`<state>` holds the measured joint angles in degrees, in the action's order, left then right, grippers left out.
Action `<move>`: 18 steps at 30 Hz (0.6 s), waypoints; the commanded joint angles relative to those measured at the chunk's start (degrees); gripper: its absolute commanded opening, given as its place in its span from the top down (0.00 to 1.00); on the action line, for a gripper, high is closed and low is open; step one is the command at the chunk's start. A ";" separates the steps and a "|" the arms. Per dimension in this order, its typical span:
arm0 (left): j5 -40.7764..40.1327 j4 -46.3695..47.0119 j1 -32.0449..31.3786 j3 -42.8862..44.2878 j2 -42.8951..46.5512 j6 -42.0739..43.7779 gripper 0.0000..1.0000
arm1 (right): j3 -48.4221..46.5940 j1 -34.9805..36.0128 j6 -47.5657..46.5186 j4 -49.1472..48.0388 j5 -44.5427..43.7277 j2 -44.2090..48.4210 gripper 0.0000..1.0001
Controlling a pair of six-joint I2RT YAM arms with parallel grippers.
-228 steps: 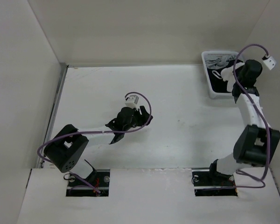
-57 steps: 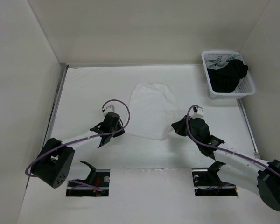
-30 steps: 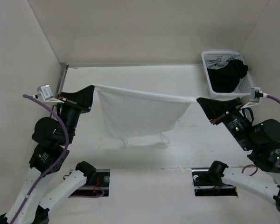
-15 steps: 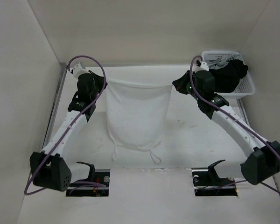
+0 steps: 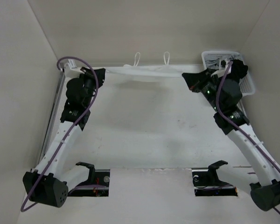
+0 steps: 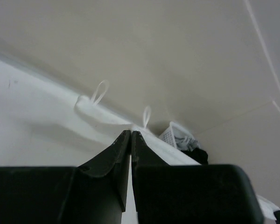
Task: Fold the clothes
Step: Flatten the tank top out
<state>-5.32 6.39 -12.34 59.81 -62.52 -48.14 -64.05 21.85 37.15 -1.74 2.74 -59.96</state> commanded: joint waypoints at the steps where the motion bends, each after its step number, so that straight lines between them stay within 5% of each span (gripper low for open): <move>1: 0.31 1.51 -0.89 -11.52 2.75 -0.73 0.97 | 13.20 1.22 3.10 -2.91 -0.89 3.08 0.98; 11: 3.47 1.44 -1.15 -43.71 13.55 -3.18 0.97 | 47.94 9.21 14.35 -6.79 -3.44 13.54 0.98; 18: 3.65 -16.90 -4.92 -50.76 35.76 -8.81 0.97 | 56.32 22.99 24.62 4.88 -7.92 29.88 0.98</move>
<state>-2.31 -3.22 -15.59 9.63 -34.35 -53.60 -8.32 39.99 55.22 -0.05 -1.41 -35.62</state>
